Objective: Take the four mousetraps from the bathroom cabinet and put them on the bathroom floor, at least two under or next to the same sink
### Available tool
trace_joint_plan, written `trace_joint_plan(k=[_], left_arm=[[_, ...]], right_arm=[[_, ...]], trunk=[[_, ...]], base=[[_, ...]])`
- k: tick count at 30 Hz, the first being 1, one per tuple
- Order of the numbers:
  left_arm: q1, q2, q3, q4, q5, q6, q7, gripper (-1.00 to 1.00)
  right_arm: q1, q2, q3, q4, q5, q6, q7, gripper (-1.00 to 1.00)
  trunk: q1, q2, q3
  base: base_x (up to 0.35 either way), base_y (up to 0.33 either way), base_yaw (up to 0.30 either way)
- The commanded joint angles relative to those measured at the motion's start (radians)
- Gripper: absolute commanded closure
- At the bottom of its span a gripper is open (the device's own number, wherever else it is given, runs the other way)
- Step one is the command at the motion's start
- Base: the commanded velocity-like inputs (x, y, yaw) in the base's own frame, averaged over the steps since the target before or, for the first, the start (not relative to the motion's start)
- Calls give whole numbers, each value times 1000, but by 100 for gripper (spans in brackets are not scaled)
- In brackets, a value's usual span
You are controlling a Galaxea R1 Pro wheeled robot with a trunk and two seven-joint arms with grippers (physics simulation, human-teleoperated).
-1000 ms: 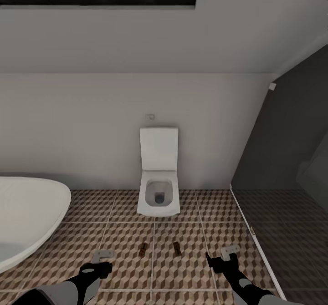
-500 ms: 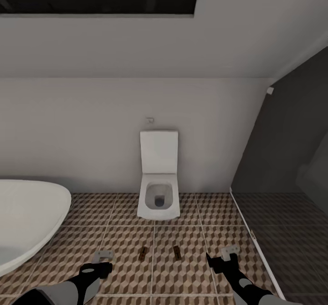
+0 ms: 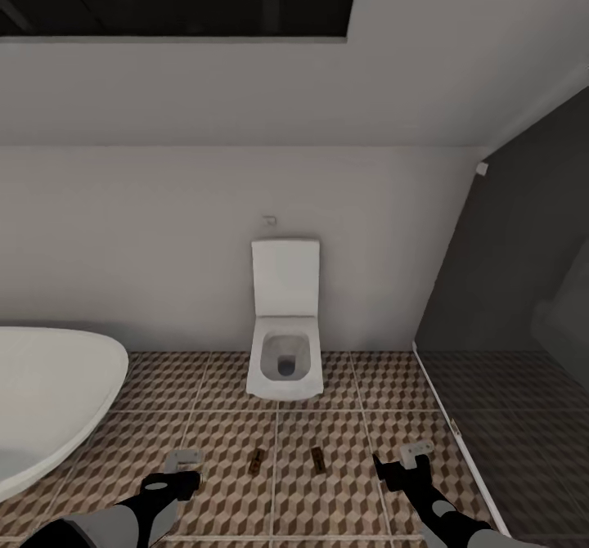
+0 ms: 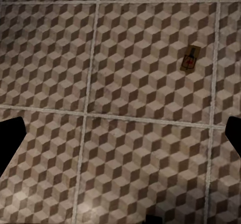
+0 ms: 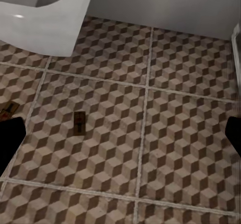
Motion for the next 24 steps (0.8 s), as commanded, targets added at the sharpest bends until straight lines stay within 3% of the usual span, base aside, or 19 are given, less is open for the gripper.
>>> trace_joint_plan(k=[1,2,3,4,5,6,8,9,16,19,20,21,24], left_arm=[[-1,8,-6,3,4,-5,0,-100],[-1,18,-6,3,4,-5,0,-100],[-1,54,-5,3,5,-4,-2,-100],[-1,68,-5,4,5,-4,-4,-100],[-1,106,-5,4,5,-3,-23,-100],[-1,117,-5,4,5,-3,-35,-100],[30,171,-5,6,5,-4,-127,-100],[47,180,-5,6,5,-4,-148,-100],[125,193,-6,7,5,-6,-181,-100],[167,195,-6,7,5,-6,-186,-100],[189,193,-6,7,5,-6,-187,-100],[235,181,-6,7,5,-7,-189,-100],[269,168,-6,7,5,-8,-190,-100]], right_arm=[[-1,-4,8,1,-10,-3,2,-100],[-1,-9,8,1,-10,-3,2,-100],[0,-40,8,2,-10,-2,3,-100],[0,-52,8,2,-10,-1,3,-100],[4,-89,8,2,-11,0,5,-100],[7,-101,8,2,-11,0,6,-100],[36,-149,9,2,-12,1,6,-100],[53,-154,9,2,-12,1,6,-100],[133,-132,10,2,-12,12,3,-100],[173,-106,10,3,-12,22,3,-100],[193,-90,10,3,-12,26,3,-100],[233,-54,9,3,-12,32,-2,-100],[257,-30,9,3,-12,34,-11,-100]], trunk=[[1,-2,-2],[1,-2,-2],[1,-2,-2],[1,-2,-1],[1,-2,-1],[1,-2,-1],[1,-2,-1],[1,-2,-1],[1,-2,-1],[1,-2,-1],[1,-2,-1],[1,-2,-1],[1,-2,-1]], base=[[0,0,0],[0,0,0],[0,0,0],[0,0,0],[0,0,0],[0,0,0],[0,0,0],[0,0,0],[0,0,0],[0,0,0],[0,0,0],[0,0,0],[0,0,0]])
